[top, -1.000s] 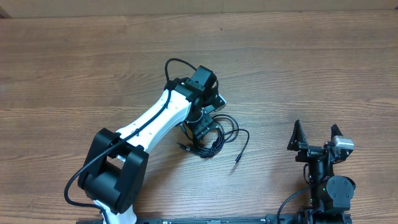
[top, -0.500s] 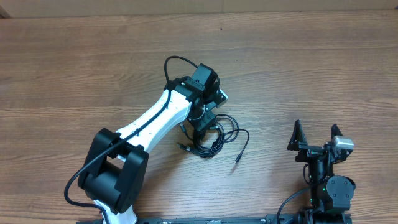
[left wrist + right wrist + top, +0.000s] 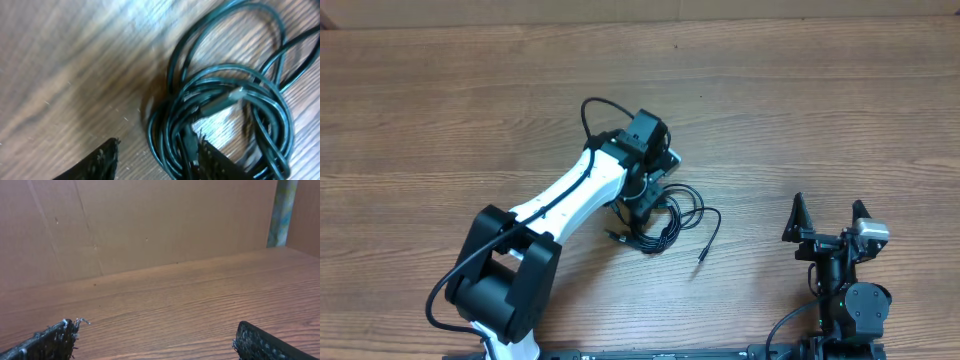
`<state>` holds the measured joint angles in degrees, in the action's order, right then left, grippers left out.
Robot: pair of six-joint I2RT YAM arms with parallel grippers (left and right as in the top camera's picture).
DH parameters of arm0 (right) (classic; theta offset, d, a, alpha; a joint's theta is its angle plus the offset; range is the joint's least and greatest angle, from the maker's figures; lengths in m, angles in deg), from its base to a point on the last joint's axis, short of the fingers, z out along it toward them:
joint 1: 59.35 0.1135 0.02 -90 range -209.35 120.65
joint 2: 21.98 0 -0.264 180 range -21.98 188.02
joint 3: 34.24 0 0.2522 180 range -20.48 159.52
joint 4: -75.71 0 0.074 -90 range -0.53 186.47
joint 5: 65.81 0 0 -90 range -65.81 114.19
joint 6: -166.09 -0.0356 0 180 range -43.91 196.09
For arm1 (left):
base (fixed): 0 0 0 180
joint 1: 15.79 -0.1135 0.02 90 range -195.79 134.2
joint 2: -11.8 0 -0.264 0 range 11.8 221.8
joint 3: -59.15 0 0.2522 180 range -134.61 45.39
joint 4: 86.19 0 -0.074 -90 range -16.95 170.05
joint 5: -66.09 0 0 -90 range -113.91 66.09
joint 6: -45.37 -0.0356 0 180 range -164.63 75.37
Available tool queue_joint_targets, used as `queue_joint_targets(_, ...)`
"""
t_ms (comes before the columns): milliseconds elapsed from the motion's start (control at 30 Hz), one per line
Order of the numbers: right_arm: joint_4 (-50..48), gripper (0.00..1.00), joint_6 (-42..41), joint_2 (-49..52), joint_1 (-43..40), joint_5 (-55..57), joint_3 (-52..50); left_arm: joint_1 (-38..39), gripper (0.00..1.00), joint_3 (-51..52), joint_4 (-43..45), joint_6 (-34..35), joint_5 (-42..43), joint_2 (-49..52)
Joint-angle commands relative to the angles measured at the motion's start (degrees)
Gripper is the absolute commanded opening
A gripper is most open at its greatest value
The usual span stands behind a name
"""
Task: Untangle cables
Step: 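Close the left gripper on the cable loops and lift them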
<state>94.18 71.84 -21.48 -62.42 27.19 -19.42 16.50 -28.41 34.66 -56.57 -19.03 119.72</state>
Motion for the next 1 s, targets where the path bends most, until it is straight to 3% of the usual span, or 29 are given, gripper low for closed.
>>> queue_joint_targets(0,-0.3,1.0,-0.2,-0.3,-0.2,0.3,-0.6,0.1,0.51,3.5,2.7,3.8,0.2,0.6)
queue_joint_targets(200,-0.3,1.0,-0.2,-0.3,-0.2,0.3,-0.6,-0.5,0.48,4.4,6.1,9.4,-0.6,0.7)
queue_joint_targets(333,-0.3,1.0,-0.2,-0.3,-0.2,0.3,-0.6,-0.4,0.41,4.5,6.8,9.6,-0.6,1.5)
queue_joint_targets(433,-0.3,1.0,-0.2,-0.3,-0.2,0.3,-0.6,-0.4,0.3,4.5,6.4,9.8,-0.5,2.6)
queue_joint_targets(700,-0.3,1.0,-0.2,-0.3,-0.2,0.4,-0.6,-0.4,0.33,4.5,3.2,9.8,-0.4,5.5)
queue_joint_targets(767,-0.3,1.0,-0.2,-0.3,-0.2,0.3,-0.6,-0.4,0.46,4.5,3.1,9.9,0.1,5.5)
queue_joint_targets(800,-0.3,1.0,-0.2,-0.3,-0.2,0.3,-0.6,-0.4,0.64,4.5,3.1,9.8,1.2,5.5)
queue_joint_targets(933,-0.3,1.0,-0.2,-0.3,-0.2,0.3,-0.6,-0.4,0.72,4.5,3.3,9.8,6.8,5.6)
queue_joint_targets(967,-0.3,1.0,-0.2,-0.3,-0.2,0.3,-0.6,-0.4,0.96,4.5,3.3,9.8,7.2,5.7)
